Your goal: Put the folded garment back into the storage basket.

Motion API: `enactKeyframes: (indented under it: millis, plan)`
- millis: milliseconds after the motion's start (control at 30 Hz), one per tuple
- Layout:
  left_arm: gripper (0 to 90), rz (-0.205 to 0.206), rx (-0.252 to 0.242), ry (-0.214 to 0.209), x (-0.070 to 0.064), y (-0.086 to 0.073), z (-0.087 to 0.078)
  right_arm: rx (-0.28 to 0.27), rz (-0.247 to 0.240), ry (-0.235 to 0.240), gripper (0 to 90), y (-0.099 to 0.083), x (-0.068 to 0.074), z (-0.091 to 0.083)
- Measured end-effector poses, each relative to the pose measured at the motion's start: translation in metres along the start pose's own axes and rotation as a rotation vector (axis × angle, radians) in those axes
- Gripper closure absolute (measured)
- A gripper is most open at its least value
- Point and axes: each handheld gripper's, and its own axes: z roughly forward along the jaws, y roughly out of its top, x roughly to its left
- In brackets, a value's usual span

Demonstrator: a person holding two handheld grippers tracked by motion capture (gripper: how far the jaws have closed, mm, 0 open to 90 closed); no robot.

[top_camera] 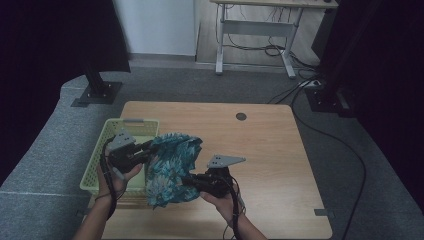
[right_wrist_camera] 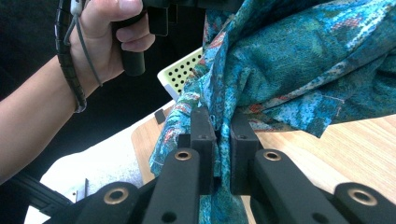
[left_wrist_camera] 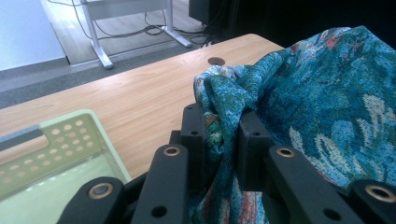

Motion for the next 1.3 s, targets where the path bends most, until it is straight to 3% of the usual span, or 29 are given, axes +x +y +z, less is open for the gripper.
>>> enactKeyframes:
  millis: [733, 1300]
  plan:
    - [76.0, 0.01, -0.001, 0.051, 0.02, 0.002, -0.019, 0.014, -0.019, 0.027, 82.3, 0.017, 0.005, 0.025]
    - [76.0, -0.018, 0.003, 0.061, 0.034, -0.005, -0.022, 0.02, -0.016, 0.044, 82.3, 0.022, 0.004, 0.042]
